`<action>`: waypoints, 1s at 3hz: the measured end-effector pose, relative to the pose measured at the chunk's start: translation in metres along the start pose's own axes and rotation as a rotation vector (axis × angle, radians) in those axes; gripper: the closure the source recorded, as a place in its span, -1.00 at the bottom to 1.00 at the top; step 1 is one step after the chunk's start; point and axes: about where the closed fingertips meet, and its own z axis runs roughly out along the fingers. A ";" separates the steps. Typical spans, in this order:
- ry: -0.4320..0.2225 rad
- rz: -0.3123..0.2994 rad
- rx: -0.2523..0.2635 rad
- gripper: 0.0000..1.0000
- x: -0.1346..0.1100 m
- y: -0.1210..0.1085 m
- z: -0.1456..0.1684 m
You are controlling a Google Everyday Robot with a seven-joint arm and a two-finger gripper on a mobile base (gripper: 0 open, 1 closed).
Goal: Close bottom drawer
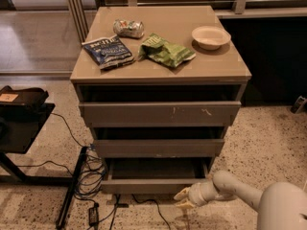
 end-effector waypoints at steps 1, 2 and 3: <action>-0.013 -0.046 0.077 0.68 -0.020 -0.049 -0.012; 0.054 0.000 0.197 1.00 0.000 -0.115 -0.023; 0.057 0.004 0.202 1.00 0.001 -0.117 -0.024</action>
Offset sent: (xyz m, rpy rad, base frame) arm 0.2055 -0.1057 -0.0211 -0.2538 -0.1555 -0.3378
